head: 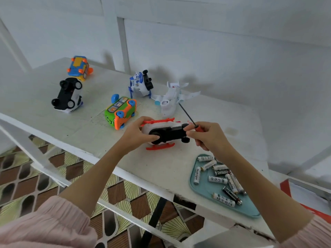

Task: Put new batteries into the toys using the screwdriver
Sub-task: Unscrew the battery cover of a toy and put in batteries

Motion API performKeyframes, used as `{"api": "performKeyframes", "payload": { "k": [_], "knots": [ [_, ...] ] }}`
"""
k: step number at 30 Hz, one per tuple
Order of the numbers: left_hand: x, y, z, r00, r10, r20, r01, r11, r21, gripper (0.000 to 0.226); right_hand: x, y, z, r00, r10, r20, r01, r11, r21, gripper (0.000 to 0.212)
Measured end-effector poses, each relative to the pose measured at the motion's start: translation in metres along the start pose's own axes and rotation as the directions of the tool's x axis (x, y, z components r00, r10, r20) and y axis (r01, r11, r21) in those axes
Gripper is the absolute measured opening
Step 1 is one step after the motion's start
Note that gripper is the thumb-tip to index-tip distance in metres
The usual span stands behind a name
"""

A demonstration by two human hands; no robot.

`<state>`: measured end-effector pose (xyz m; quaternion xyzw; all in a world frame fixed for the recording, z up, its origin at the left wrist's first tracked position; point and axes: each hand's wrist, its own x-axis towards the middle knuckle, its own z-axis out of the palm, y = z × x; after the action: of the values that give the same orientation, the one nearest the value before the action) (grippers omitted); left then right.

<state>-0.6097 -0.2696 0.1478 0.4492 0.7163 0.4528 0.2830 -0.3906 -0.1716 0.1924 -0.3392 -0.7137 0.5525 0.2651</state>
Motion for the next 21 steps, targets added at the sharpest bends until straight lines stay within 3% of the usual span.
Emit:
{"api": "performKeyframes", "payload": {
  "k": [5, 11, 17, 21],
  "knots": [
    [0.022, 0.011, -0.034, 0.983, -0.096, 0.156, 0.099, 0.995, -0.013, 0.047, 0.010, -0.019, 0.004, 0.996, -0.084, 0.017, 0.086, 0.990, -0.113, 0.012],
    [0.039, 0.045, -0.085, 0.948, -0.048, 0.315, 0.017, 0.995, 0.101, 0.041, 0.030, -0.044, 0.022, 0.970, -0.194, 0.146, 0.225, 0.944, -0.242, 0.014],
    [0.046, 0.066, -0.109, 0.935, 0.058, 0.350, -0.096, 0.991, 0.093, 0.051, 0.054, -0.057, 0.049, 0.941, -0.232, 0.245, 0.303, 0.901, -0.310, 0.030],
    [0.050, 0.067, -0.111, 0.938, 0.095, 0.333, -0.116, 0.992, 0.044, 0.063, 0.062, -0.060, 0.063, 0.921, -0.186, 0.343, 0.266, 0.942, -0.204, 0.038]
  ]
}}
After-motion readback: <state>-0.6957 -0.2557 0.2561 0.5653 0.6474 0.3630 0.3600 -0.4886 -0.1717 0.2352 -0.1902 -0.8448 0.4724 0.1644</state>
